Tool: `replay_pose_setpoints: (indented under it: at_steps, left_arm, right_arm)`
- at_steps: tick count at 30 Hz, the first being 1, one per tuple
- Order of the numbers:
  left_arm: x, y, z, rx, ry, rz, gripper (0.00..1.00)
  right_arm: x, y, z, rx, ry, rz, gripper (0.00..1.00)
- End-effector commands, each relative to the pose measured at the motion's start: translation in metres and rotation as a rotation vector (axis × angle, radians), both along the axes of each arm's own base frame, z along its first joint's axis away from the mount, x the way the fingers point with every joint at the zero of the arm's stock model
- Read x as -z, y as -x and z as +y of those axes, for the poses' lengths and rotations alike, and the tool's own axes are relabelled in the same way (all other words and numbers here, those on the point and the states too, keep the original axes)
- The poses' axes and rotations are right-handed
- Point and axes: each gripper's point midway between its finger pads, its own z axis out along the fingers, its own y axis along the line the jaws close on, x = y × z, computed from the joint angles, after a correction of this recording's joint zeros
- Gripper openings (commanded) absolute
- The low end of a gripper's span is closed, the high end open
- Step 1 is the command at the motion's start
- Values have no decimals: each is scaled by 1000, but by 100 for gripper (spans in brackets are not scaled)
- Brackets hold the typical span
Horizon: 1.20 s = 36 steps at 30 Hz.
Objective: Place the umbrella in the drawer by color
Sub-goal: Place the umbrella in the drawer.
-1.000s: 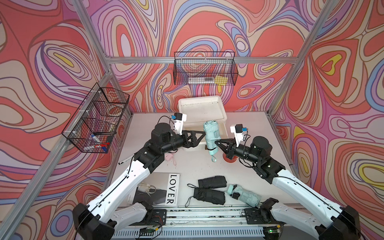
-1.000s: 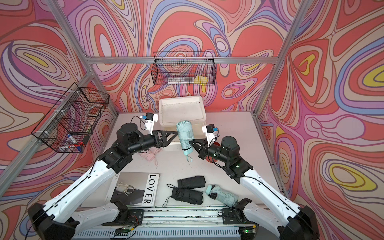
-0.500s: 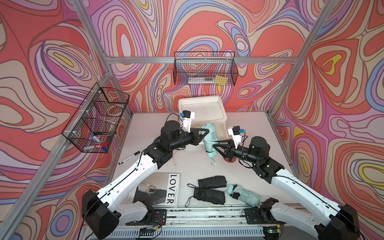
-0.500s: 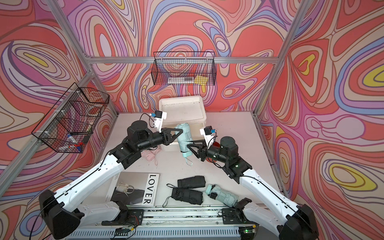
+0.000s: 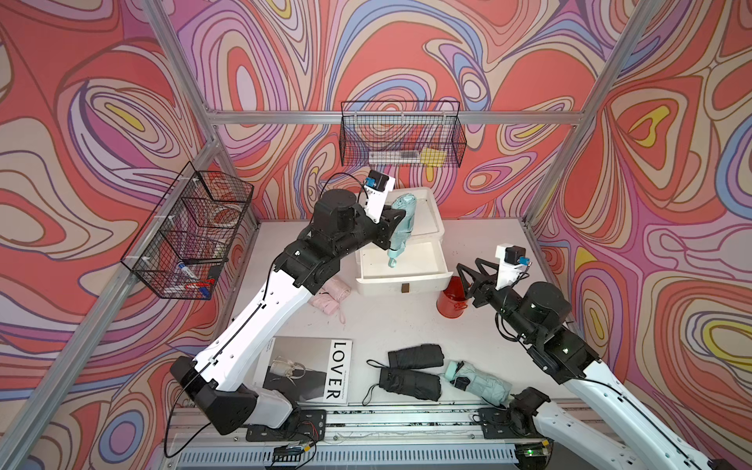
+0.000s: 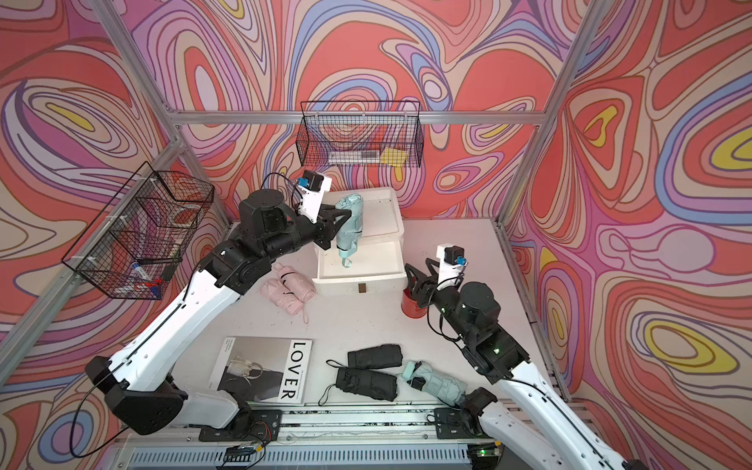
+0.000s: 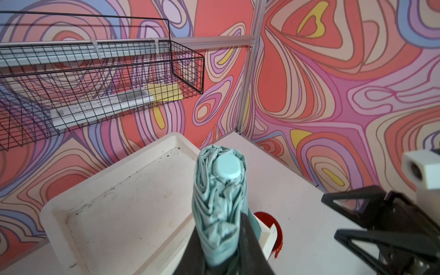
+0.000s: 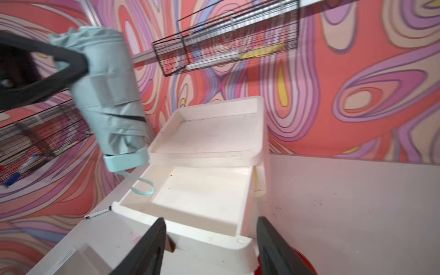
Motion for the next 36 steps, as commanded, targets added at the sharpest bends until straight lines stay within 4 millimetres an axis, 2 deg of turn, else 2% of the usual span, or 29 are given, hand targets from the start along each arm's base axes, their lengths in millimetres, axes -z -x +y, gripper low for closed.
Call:
replay_pose_setpoints:
  at_steps: [1,4,7,10,12,15,17,19,22,26,29,32,34,36]
  left_arm:
    - [33,9,-21,102,-268,-124,0]
    - [69,5,-37,118,-446,-181,0]
    - [99,-3,-46,113,-537,-171,0]
    - [116,-12,-47,89,-588,-156,0]
    - [122,-18,-46,68,-605,-147,6]
    - [129,-19,-47,65,-599,-121,20]
    - [131,-17,-47,65,-586,-100,42]
    - [135,-13,-48,77,-572,-77,53]
    - [136,-6,-46,82,-537,-45,65]
    - [122,4,-37,56,-484,-9,71]
    - [100,14,-17,-18,-409,26,77]
    - [83,37,3,-45,-319,92,82]
    - [78,52,19,-69,-270,121,84]
    - [79,65,36,-100,-228,129,87]
  right_arm:
    - [20,-7,-41,239,41,56,63]
    - [21,-6,-44,253,26,53,63]
    - [22,-7,-51,294,32,61,63]
    - [23,-6,-54,313,36,67,63]
    - [25,-7,-53,304,38,71,63]
    - [26,-9,-49,292,42,81,63]
    - [27,-10,-48,290,48,90,63]
    - [28,-11,-48,291,52,96,63]
    - [27,-12,-48,295,52,97,63]
    - [20,-14,-45,282,59,85,63]
    - [14,-15,-40,259,63,90,66]
    - [14,-18,-26,191,117,127,67]
    - [15,-19,-14,123,189,152,69]
    - [14,-20,-1,45,250,165,78]
